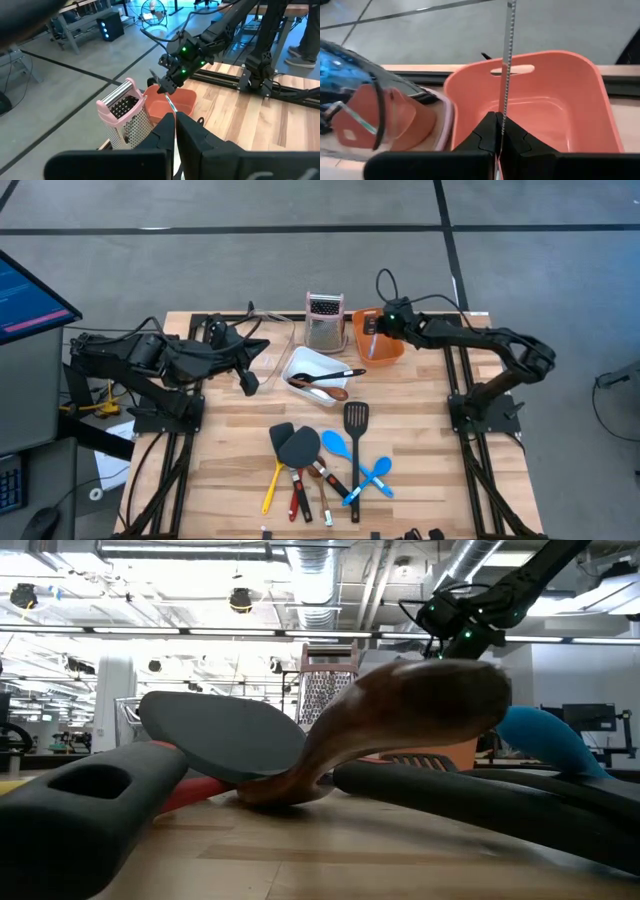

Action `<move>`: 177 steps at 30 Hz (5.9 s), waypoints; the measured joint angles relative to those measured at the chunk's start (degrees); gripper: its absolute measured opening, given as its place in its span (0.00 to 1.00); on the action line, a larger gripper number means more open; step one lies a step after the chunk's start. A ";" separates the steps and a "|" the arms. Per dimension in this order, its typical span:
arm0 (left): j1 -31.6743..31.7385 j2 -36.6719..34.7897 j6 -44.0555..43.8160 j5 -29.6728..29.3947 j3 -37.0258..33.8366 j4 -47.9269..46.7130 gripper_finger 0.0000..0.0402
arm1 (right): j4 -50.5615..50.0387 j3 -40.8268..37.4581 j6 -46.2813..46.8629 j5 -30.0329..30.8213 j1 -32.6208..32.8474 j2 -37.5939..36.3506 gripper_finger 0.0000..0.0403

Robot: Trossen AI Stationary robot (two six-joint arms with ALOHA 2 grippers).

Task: Pick & Place Kitchen Items
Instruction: Put the blue table knife into the orange bin, then put the blue serving spoon into the white bin

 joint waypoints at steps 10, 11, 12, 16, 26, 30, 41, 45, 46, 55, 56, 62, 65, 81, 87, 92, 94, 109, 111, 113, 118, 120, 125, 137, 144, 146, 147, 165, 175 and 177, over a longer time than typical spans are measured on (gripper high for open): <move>-0.02 0.04 -0.15 0.20 0.00 0.00 0.01 | -1.11 0.00 1.57 0.53 -2.26 1.21 0.00; -0.02 0.04 -0.15 0.20 0.00 0.02 0.01 | -1.11 0.00 1.57 0.52 -2.49 1.21 0.00; -0.02 0.04 -0.15 0.21 0.00 0.02 0.01 | -1.11 0.00 1.63 0.31 -2.71 1.21 0.00; -0.02 0.04 -0.17 0.20 0.00 0.02 0.01 | -1.17 0.00 1.89 -1.91 -3.58 1.21 0.01; -0.02 -0.03 -0.11 0.20 0.00 -0.14 0.01 | -2.11 0.00 1.85 -5.89 -6.33 0.35 0.18; -0.07 -0.86 -0.07 0.81 0.00 -0.41 0.01 | -1.02 -0.02 0.69 -10.15 -7.01 -3.03 0.25; -0.07 -4.06 0.35 0.89 0.02 -1.17 0.01 | 1.90 -0.02 -4.10 -10.63 -3.71 -24.02 0.21; -0.07 -4.71 3.58 1.96 0.04 -1.29 0.01 | 3.78 -0.02 -8.81 -11.71 0.90 -31.39 0.16; -0.07 -4.74 4.23 2.41 0.04 -1.29 0.01 | 4.33 -0.02 -10.00 -11.75 2.24 -33.00 0.14; -0.09 -4.76 4.79 3.39 0.04 -1.27 0.01 | 4.87 0.00 -17.89 -11.86 14.74 -40.88 0.01; -0.09 -4.76 4.85 3.39 0.04 -1.27 0.01 | 4.62 0.00 -18.99 -11.88 16.02 -41.11 0.01; -0.09 -4.76 4.94 3.39 0.04 -1.27 0.01 | 2.33 0.00 -22.12 -11.87 22.63 -41.16 0.02; -0.09 -4.76 4.94 3.39 0.04 -1.27 0.01 | 2.37 0.00 -22.19 -11.88 25.45 -40.29 0.02; -0.09 -3.09 10.73 17.96 -0.02 -0.98 0.00 | 6.27 -0.02 -22.23 -11.86 36.89 -38.64 0.00; -0.09 -7.77 13.16 25.56 -2.11 -0.26 0.00 | 6.25 -0.02 -22.25 -11.60 41.56 -38.64 0.00; -0.07 -14.27 13.52 32.02 -12.52 5.47 0.00 | 6.26 -0.02 -22.25 -11.55 44.53 -38.64 0.00; -0.09 -17.24 13.53 35.09 -18.33 11.28 0.00 | 6.28 -0.02 -22.25 -11.54 45.38 -38.64 0.00; -0.08 -26.31 8.88 42.78 -46.67 41.16 0.00 | 6.23 -0.02 -22.21 -11.42 45.95 -38.58 0.00; -0.08 -25.64 8.53 42.76 -46.73 41.42 0.00 | 6.19 0.00 -22.21 -11.42 46.01 -38.21 0.00; -0.09 -25.04 8.83 42.69 -46.77 41.60 0.00 | 5.87 -0.02 -22.21 -11.43 46.04 -38.04 0.00; -0.08 -23.56 8.58 41.35 -46.79 43.84 0.00 | 5.76 -0.04 -22.21 -11.44 45.04 -37.12 0.00; -0.07 -23.41 6.90 41.24 -46.80 43.53 0.00 | 6.07 0.00 -22.21 -11.40 44.73 -36.98 0.00; -0.07 -23.23 2.39 39.23 -46.80 43.91 0.00 | 6.03 0.03 -22.19 -11.43 44.59 -36.35 0.00; -0.07 -23.26 1.27 38.58 -46.80 43.79 0.00 | 2.54 0.00 -32.10 -11.58 45.98 -33.00 0.00; -0.07 -23.26 1.27 38.60 -46.80 43.75 0.00 | -18.27 11.20 -32.72 -8.70 51.14 -26.38 0.00; -0.07 -23.26 1.27 38.61 -46.80 43.77 0.00 | -25.03 16.00 -33.53 -6.94 52.49 -23.75 0.00; -0.07 -23.26 1.25 38.62 -46.80 43.74 0.00 | -27.50 18.23 -34.46 -6.81 52.97 -22.36 0.00; -0.08 -23.26 1.29 38.73 -46.80 43.63 0.00 | -43.50 33.34 -38.23 -6.88 66.11 -4.84 0.00; -0.07 -23.26 1.40 38.73 -46.80 43.56 0.00 | -43.71 34.91 -27.76 -7.01 68.85 4.27 0.00; -0.07 -23.26 1.42 38.73 -46.77 43.54 0.00 | -43.44 34.92 -27.70 -7.01 68.85 5.75 0.00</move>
